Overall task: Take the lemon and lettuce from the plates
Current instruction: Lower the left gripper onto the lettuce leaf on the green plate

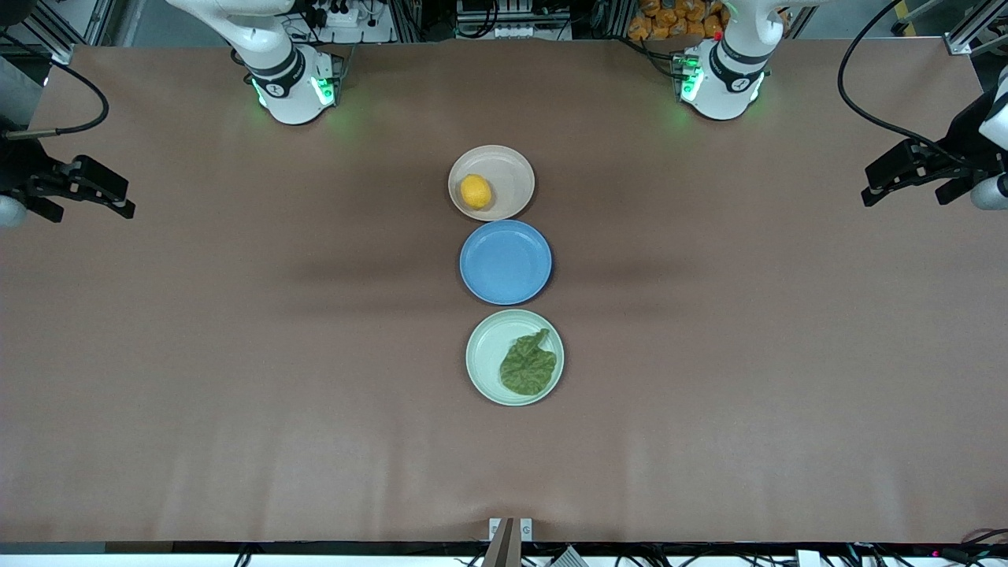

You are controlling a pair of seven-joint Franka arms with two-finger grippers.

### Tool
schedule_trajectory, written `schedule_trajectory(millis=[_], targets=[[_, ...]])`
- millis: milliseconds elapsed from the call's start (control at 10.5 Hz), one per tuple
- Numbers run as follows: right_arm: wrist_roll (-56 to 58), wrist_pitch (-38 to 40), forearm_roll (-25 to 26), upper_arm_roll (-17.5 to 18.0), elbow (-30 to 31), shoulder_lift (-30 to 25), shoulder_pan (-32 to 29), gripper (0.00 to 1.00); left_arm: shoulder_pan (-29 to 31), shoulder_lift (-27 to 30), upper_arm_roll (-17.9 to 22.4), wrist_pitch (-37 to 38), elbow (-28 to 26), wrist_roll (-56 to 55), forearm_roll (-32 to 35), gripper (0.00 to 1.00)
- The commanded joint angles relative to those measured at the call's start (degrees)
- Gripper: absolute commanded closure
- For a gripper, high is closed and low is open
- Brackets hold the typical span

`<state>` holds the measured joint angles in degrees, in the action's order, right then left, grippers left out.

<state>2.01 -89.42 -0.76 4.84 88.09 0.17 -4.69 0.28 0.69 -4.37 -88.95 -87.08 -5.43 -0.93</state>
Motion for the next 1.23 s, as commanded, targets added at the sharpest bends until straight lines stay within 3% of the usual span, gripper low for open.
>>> schedule_trajectory(millis=[0,569,853,1138], targets=[[0.7,-0.3,-0.2,0.4,1.1,-1.1,-0.6,0.00,0.3,0.2,-0.3,0.3,0.4,0.5,0.1,0.00],[0.7,-0.4,-0.2,0.4,1.1,-1.1,-0.5,0.00,-0.8,-3.3,-0.9,-2.2,0.3,1.2,-2.8,0.00],[0.7,-0.3,-0.2,0.4,1.1,-1.1,-0.5,0.00,-5.3,-8.5,-4.0,-11.6,0.2,0.4,-2.8,0.00],[0.7,-0.3,-0.2,0.4,1.1,-1.1,-0.5,0.00,-11.9,-16.2,-4.3,-24.1,0.2,-1.2,-3.8,0.00]])
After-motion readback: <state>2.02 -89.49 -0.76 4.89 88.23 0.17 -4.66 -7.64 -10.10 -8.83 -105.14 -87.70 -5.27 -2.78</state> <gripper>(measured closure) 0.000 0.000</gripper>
